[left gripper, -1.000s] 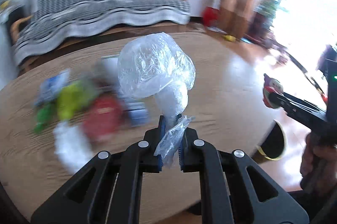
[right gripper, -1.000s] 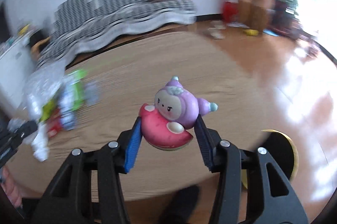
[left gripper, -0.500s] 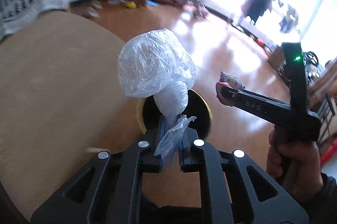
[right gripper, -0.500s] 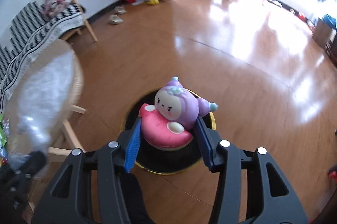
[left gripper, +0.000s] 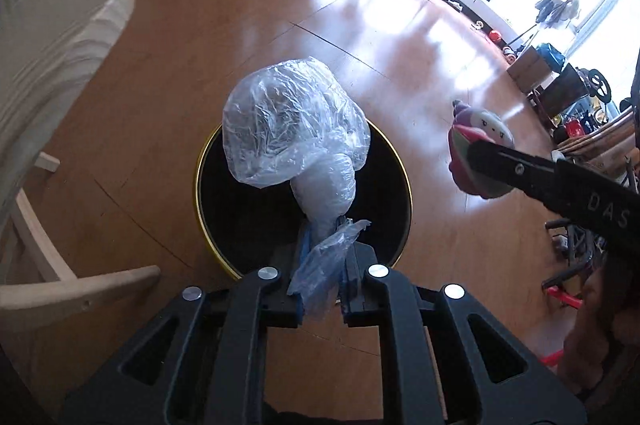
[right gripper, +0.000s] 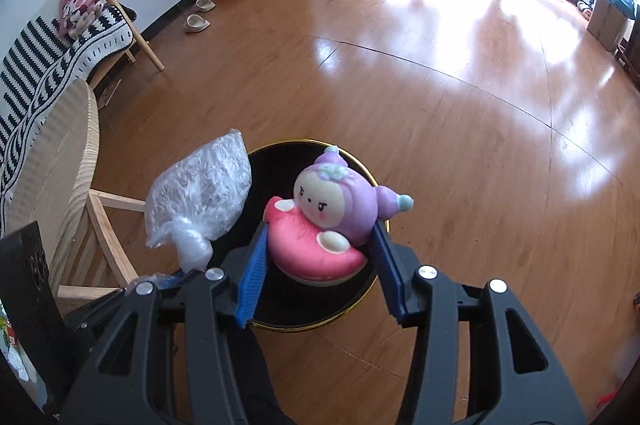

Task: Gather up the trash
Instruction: 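Carry both items to the black bin and open both grippers over it, then move both tools back over the table toward the trash pile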

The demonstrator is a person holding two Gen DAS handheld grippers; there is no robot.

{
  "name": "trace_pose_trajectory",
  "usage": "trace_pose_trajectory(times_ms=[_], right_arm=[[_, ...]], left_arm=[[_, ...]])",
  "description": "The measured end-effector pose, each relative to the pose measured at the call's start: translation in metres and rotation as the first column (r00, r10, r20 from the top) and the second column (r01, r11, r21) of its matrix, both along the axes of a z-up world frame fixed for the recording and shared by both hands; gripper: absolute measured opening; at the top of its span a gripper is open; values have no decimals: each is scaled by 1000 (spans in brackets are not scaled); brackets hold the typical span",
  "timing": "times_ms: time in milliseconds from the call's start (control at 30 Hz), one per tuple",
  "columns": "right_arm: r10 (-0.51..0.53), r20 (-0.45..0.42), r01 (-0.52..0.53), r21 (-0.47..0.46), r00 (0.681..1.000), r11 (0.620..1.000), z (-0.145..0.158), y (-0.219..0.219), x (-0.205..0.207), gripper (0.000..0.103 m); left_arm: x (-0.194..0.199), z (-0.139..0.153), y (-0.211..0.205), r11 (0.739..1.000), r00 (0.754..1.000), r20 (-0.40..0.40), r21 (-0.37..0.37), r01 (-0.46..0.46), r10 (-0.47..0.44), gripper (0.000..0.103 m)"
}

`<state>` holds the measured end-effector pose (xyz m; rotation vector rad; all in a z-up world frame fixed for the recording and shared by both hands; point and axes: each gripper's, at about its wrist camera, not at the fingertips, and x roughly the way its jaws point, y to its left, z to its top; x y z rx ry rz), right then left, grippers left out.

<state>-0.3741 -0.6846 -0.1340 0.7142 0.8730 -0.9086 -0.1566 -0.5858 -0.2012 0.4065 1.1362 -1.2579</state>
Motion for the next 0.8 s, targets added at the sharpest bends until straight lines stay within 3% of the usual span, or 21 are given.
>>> trace_pose_trajectory(times_ms=[67,100,133,200,567,667,733,800], right_arm=[[-11,5,11,4,1000,1000,-2,-4,-4,50],[-18,8,18,6,1000,1000,-2,-6,-5,50],[-22,10,22,10,1000,1000,-3,-6,-4,50],[-25,14,25,16,1000,1000,-5,-8,-3,50],[-4,53,3,34,999,999,-3,-11,10,53],[11,55,-12,31,998,999,1,-10,19,60],[22,64,-23,20,998,1000,5,-6,24,77],[30,74,-30,1,997,1000,11,0,28,79]], left_arm=[[-5,4,3,1000,1000,7,-3,-1,1,18],[-5,5,4,1000,1000,5,-2,-5,5,32],[-6,4,4,1000,1000,3,-4,-9,9,53],[-6,11,7,999,1000,-1,-31,-22,22,71],[-13,40,35,995,1000,21,-96,-12,14,73],[-11,52,45,994,1000,14,-103,-26,28,75],[-9,64,57,992,999,20,-120,-33,35,80],[-7,81,72,988,998,41,-147,-37,43,84]])
